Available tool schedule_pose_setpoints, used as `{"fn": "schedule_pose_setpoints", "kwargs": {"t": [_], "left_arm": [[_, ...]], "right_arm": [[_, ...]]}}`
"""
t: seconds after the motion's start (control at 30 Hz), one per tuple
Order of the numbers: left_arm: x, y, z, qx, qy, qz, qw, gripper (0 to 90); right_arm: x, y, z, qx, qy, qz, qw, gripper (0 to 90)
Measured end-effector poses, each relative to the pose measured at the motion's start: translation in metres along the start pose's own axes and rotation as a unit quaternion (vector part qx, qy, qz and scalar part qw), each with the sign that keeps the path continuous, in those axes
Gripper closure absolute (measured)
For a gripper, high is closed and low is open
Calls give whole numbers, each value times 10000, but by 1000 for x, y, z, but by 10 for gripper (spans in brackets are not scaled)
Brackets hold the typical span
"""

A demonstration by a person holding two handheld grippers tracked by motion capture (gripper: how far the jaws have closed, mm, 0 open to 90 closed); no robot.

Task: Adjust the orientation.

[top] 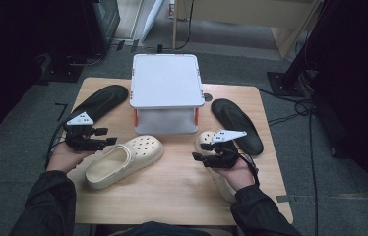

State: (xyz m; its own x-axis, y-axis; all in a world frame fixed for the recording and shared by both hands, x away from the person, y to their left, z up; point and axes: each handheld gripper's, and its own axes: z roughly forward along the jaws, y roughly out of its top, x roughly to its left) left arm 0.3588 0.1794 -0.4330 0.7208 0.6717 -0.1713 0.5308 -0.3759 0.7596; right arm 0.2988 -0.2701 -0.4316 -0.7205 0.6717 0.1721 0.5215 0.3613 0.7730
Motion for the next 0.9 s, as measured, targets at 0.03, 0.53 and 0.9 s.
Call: {"fn": "schedule_pose_setpoints", "kwargs": {"t": [0.03,0.53,0.9], "left_arm": [[0,0,0,0,0,0,10000,394],[-5,-1,-15,-58,-68,20,10000,428],[-12,-15,-10,-18,-368,57,9993,431]], "right_arm": [[0,0,0,0,0,0,10000,479],[13,3,8,-4,199,-16,9998,475],[26,13,27,28,530,-111,9985,475]]}}
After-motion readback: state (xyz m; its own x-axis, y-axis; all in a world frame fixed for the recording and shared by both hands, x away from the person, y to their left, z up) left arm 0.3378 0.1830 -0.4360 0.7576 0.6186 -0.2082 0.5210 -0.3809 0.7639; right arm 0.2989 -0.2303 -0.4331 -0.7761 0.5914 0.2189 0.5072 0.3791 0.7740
